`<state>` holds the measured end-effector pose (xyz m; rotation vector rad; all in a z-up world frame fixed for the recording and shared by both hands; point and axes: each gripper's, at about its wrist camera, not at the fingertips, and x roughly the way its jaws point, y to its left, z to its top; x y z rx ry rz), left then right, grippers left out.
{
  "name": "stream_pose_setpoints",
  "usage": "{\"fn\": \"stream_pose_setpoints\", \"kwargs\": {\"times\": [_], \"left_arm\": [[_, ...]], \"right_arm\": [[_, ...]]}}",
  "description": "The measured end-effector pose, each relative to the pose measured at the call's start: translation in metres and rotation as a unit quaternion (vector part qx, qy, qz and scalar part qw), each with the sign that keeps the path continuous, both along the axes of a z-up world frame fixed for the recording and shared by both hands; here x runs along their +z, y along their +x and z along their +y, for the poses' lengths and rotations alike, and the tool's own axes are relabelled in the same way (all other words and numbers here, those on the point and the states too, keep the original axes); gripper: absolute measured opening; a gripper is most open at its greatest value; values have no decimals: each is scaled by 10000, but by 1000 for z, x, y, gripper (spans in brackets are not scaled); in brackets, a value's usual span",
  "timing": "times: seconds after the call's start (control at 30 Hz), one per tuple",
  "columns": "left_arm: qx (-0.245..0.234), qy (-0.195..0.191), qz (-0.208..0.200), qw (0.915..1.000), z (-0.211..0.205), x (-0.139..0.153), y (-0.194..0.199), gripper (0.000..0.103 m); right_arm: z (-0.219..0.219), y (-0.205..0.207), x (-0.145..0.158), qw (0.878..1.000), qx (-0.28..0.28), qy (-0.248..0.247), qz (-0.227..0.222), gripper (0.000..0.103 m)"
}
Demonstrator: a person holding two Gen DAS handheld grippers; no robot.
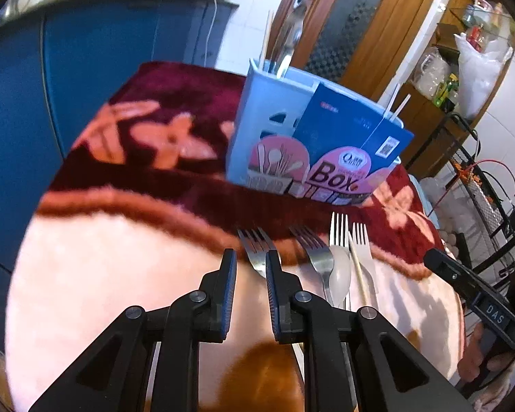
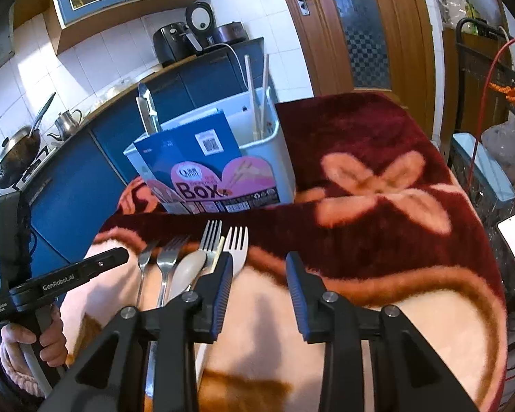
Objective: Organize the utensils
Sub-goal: 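Open both tools, release the utensils, and return to the utensil row, then grasp a silver fork with the left tool while the right tool grasps a white plastic fork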
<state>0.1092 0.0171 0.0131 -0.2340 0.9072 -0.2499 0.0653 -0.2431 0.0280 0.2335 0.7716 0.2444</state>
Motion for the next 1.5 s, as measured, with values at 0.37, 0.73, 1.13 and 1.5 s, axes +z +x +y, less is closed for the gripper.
{"fn": "stream_pose_setpoints", "kwargs": {"times": [0.37,0.73,1.13,1.5], "left_arm": [[-31,-410,431,9982,-2,-20,16,27],[-109,-820,558,9950,-5,-28,28,20],[-51,-975,143,9951,6,-18,13,3],[-59,-409,-911,9950,9,18,-13,3]], "right_arm": [[-3,2,-9,9999,-10,75,103,36],[-3,4,-16,9998,28,77,201,36],[13,7,-19,9989,292,-8,376,36],[43,21,-27,9904,859,-277,1047,20]]}}
